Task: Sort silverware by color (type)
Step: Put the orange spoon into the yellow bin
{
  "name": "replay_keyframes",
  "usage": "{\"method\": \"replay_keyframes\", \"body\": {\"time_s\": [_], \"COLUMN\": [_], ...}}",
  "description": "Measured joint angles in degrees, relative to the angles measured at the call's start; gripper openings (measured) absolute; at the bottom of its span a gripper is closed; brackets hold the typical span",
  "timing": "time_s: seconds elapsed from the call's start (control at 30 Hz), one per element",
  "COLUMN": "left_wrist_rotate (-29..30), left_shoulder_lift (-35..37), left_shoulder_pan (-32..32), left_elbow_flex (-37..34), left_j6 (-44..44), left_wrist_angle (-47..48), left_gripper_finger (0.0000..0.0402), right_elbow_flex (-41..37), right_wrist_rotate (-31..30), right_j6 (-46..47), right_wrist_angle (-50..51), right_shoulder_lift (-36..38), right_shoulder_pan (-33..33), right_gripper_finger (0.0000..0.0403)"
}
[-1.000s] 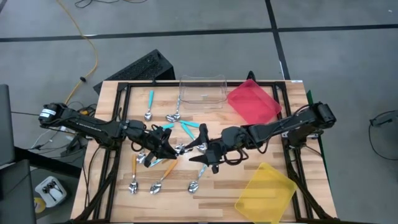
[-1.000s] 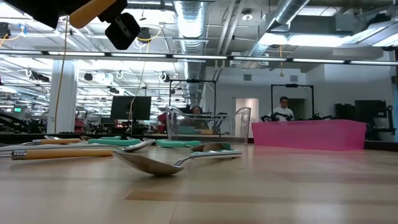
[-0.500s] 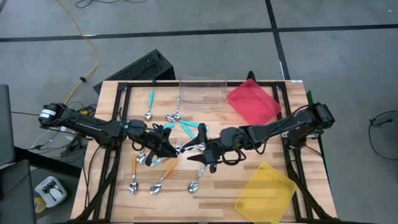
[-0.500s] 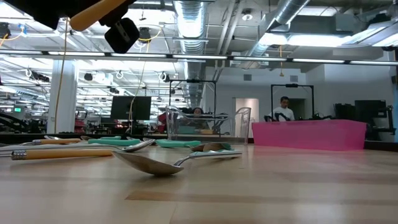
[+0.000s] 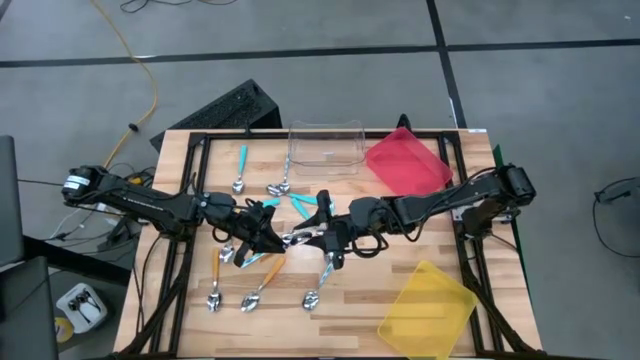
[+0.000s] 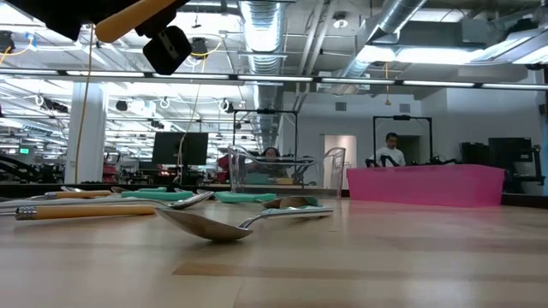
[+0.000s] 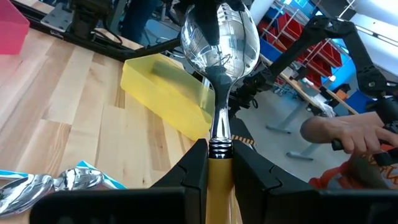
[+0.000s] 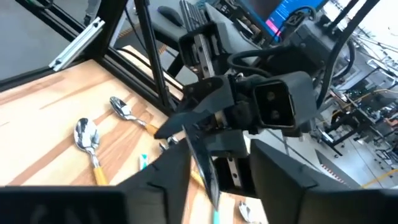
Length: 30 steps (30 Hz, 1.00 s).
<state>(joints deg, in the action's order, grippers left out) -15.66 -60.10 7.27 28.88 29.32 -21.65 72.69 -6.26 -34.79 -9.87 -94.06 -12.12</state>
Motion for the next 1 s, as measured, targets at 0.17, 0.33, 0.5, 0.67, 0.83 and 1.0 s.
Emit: {"method": "replay_keyframes", "body": {"time_s": [0.17,0.33,0.5,0.67,0.83,1.0], "left_wrist_rotate": [0.0,0.0,1.4,3.1,1.9,1.1], "left_shoulder_lift": [0.0,-0.1,-0.1,0.0,0.2,0.4], "left_shoulder_pan": [0.0,0.0,0.1,0.0,0.0,0.0], "left_elbow_flex": [0.0,0.0,0.0,0.0,0.1,1.9], "left_j6": [0.2,1.3,1.4,-0.1,-2.1,-2.1], "left_wrist_angle": [0.0,0.1,0.2,-0.7,-0.8,1.0], "left_gripper_finger": [0.0036,0.0036,0.0039,0.0078,0.0149,0.0214], "right_elbow_flex": [0.0,0.1,0.1,0.0,-0.1,-0.1], "right_wrist_rotate": [0.1,0.0,-1.3,-1.1,-0.7,-1.5], "right_j6": [-0.2,-1.1,-1.0,0.1,0.5,4.6], "right_wrist_angle": [2.0,3.3,4.0,5.7,5.1,5.2], "right_shoulder_lift": [0.0,0.0,0.0,0.0,0.0,0.3], "right_shoulder_pan": [-0.1,-0.2,-0.5,-0.6,-0.7,-0.6], "right_gripper_finger": [0.0097,0.0031,0.0021,0.0021,0.0021,0.0021]}}
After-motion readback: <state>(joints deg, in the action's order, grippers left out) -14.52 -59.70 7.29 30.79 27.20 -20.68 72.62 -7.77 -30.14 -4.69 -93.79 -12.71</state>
